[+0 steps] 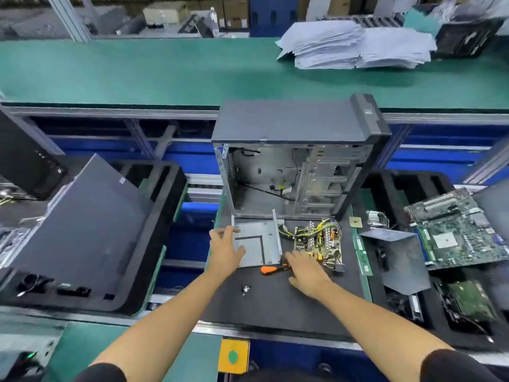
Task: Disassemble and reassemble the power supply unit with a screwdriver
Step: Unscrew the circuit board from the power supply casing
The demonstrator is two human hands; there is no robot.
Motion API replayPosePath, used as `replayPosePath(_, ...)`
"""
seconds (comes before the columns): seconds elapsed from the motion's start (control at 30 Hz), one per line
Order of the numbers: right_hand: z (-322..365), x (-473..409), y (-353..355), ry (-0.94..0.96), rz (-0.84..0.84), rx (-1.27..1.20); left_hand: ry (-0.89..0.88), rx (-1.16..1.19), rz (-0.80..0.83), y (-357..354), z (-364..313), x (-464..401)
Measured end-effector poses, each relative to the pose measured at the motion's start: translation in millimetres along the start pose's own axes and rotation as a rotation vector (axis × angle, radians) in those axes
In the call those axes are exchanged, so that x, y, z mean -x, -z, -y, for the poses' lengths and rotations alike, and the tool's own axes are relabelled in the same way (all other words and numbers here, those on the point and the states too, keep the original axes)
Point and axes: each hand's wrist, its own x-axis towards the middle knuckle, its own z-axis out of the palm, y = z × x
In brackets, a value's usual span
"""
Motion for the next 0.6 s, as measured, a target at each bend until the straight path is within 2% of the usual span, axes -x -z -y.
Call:
replayPosePath(0.07, 3.1, -3.4, -0.9, -0.037, 0.024, 0.034, 0.1, 0.129, 0.083, 2.4, 1.1, -3.5)
replayPosePath(0.23, 20.4, -0.6, -15.3, -0.04, 0.045, 0.208, 0.088, 0.038, 0.255, -1.9, 6.7, -12.0)
replayPosePath(0.43, 40.4, 2.2, -23.7, 0.181, 0.053, 0.256, 0.063, 0.012, 0.232, -4.4, 12.0, -16.4)
replayPosePath(0.5, 43.2, 5.3, -16.0, 0.133, 0.023, 0.13, 0.061, 0.011, 0.234, -4.7, 14.3, -16.9)
replayPosePath(0.6, 37.7, 14.0, 0.7, -0.099, -0.085, -0.29, 0.064, 0.03, 0.223, -4.1, 13.6, -17.7)
